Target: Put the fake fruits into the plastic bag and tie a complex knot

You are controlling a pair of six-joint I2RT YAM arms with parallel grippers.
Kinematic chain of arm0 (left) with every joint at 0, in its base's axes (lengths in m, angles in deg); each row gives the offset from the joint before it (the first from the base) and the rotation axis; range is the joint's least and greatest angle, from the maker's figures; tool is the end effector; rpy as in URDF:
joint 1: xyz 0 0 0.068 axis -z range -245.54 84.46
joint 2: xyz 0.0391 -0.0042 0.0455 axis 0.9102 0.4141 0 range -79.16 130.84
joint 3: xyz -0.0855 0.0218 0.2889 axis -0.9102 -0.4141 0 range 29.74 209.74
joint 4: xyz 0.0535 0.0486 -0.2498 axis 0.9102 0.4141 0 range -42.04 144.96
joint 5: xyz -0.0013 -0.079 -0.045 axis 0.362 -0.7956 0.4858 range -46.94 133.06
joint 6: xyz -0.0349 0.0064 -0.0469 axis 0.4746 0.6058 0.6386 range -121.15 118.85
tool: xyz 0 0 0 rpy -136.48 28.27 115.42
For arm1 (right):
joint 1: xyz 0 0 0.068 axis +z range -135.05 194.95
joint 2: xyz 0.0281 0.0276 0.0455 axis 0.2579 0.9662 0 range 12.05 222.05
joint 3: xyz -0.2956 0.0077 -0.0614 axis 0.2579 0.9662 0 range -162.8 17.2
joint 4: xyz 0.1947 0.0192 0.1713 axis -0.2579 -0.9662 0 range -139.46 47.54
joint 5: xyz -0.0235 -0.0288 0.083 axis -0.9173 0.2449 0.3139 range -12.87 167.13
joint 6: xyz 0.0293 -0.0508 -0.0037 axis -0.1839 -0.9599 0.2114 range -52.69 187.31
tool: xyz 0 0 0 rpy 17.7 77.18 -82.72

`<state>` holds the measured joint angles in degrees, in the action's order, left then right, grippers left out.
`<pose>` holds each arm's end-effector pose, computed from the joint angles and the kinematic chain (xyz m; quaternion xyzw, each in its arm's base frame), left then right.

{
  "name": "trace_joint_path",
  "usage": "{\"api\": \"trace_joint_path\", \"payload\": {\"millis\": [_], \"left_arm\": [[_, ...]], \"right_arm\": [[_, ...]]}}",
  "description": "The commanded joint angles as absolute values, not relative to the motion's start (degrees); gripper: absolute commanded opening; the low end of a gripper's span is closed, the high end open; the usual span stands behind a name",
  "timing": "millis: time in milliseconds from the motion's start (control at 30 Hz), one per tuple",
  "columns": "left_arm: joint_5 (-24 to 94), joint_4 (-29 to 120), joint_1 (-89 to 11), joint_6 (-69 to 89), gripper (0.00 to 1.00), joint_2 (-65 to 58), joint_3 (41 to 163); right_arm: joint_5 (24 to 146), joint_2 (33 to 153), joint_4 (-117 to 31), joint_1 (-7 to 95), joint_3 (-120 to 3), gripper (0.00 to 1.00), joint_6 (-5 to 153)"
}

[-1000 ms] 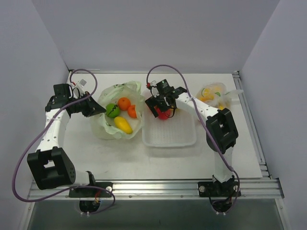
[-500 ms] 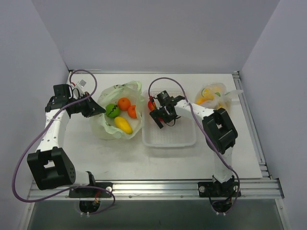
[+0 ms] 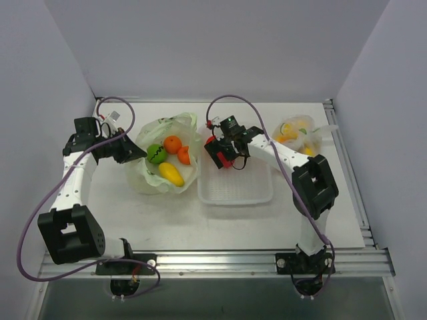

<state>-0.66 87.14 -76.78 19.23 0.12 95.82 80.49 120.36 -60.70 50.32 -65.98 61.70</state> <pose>0.2805 0.0257 0.3223 -0.1239 0.8780 -0.3752 0.2702 0.3598 0.2585 0.2636 -0.3322 0.8558 0.1276 0.3754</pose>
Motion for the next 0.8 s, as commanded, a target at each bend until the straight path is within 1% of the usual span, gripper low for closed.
{"api": "trace_joint_path", "payload": {"millis": [0,167,267,367,467,500,533,600,667,700,767], "left_arm": [[-0.8,85.1,-77.2,18.7,0.05,-1.2,96.5],[-0.9,85.5,-77.2,18.6,0.05,-0.6,97.2],[-1.0,85.5,-77.3,18.9,0.05,-0.3,97.5],[-1.3,85.5,-77.2,18.9,0.05,-0.1,97.6],[-1.6,85.5,-77.2,19.0,0.05,0.0,97.7],[-1.7,85.6,-77.3,19.0,0.05,-0.1,97.8],[-1.8,85.5,-77.2,19.0,0.05,-0.1,97.7],[-1.8,85.5,-77.2,19.1,0.05,-0.7,97.5],[-2.1,85.5,-77.2,19.4,0.05,-0.9,97.0],[-2.3,85.3,-77.2,19.9,0.05,-1.0,96.7],[-2.8,84.7,-77.2,20.2,0.05,-1.1,96.3]], "right_arm": [[82.0,124.1,-61.0,50.4,-70.4,1.0,62.3],[82.4,128.1,-61.4,50.2,-72.8,1.0,63.1],[83.1,127.5,-61.4,50.0,-71.7,1.0,63.6],[83.4,125.1,-61.4,49.9,-69.6,0.98,63.6],[83.9,120.7,-61.4,49.9,-66.4,0.89,63.8],[84.0,119.3,-61.6,49.9,-65.3,0.84,64.0],[84.3,117.5,-61.8,49.9,-63.3,0.81,64.4],[86.4,111.9,-63.1,49.9,-61.1,0.75,64.9],[89.3,106.0,-63.4,49.9,-57.0,0.74,65.0],[92.8,104.1,-63.7,50.0,-55.8,0.72,64.5],[95.6,100.2,-65.0,50.9,-54.3,0.71,62.4]]}}
